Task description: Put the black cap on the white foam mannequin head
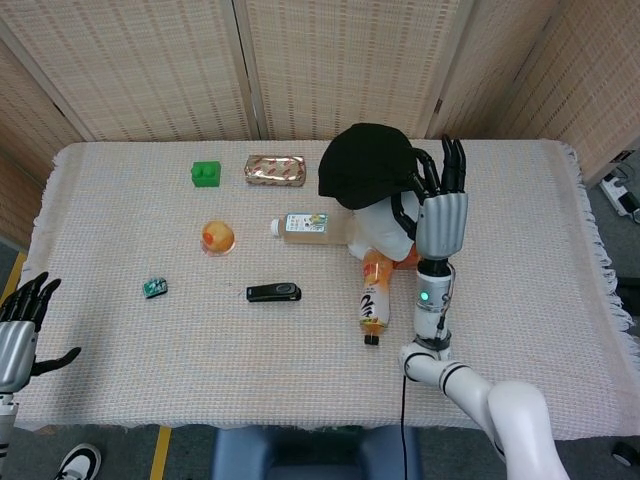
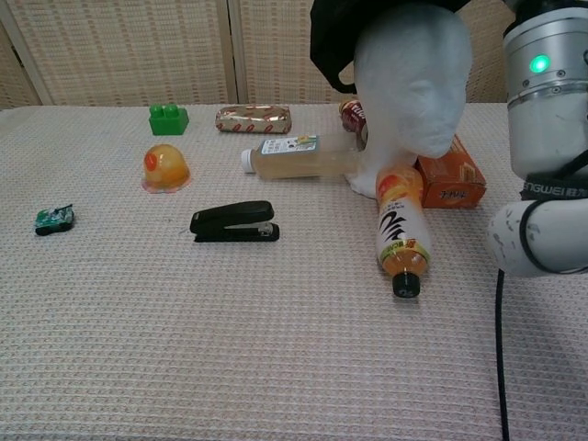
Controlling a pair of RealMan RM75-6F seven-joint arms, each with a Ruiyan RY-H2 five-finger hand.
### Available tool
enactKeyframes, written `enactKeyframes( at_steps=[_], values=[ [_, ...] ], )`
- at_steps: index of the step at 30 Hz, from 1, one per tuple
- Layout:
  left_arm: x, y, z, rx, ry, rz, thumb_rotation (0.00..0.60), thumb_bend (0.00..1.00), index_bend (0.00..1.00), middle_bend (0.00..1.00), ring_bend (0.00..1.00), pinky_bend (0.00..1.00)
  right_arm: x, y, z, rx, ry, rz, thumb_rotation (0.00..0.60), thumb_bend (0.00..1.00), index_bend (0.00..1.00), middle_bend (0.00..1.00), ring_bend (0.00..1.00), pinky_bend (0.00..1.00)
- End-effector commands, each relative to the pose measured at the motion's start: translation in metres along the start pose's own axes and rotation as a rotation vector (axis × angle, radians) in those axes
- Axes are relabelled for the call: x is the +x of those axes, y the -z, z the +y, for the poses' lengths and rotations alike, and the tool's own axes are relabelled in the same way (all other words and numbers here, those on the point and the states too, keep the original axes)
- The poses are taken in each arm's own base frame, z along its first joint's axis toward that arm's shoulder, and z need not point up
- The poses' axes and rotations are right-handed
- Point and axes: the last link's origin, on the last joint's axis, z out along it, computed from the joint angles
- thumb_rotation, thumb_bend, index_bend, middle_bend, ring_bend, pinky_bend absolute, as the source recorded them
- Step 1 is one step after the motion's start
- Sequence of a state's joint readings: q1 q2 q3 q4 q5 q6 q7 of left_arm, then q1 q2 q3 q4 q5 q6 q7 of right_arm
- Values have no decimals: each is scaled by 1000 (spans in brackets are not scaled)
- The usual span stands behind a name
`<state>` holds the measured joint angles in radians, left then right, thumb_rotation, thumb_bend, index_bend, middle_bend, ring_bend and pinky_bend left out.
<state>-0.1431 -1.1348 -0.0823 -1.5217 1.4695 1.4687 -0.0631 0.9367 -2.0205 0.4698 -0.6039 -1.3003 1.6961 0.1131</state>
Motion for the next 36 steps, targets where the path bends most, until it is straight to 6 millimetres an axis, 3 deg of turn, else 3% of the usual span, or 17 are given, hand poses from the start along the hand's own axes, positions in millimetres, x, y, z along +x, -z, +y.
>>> enactKeyframes(
  at_steps=[1,12,20,27,29,32,34,36],
  values=[
    [1,2,0,-3,5,-1,600,115,87,25,0,147,9,20,2,36,8,-21,600,363,917,278,3,0],
    [3,6,3,-23,11,-5,600,115,87,25,0,147,22,57,21,0,18,-84,600,362,917,279,3,0],
    [3,5,2,-19,13,-10,600,116,87,25,0,147,15,86,38,-54,35,-161,600,360,917,280,5,0],
    [3,4,1,-15,13,-9,600,115,87,25,0,147,8,93,41,-79,14,-170,600,348,908,282,8,0],
    [2,4,1,-14,13,-9,600,116,87,25,0,147,8,94,42,-85,12,-177,600,327,804,270,5,0],
    [2,4,1,-13,13,-10,600,115,87,25,0,147,8,95,47,-110,18,-192,600,286,200,141,0,0],
    [2,4,1,-14,13,-12,600,116,87,25,0,147,12,95,49,-120,15,-192,600,272,32,100,0,0],
    [2,4,1,-15,12,-12,600,117,87,25,0,147,18,96,52,-122,17,-189,600,256,0,81,0,0]
  ],
)
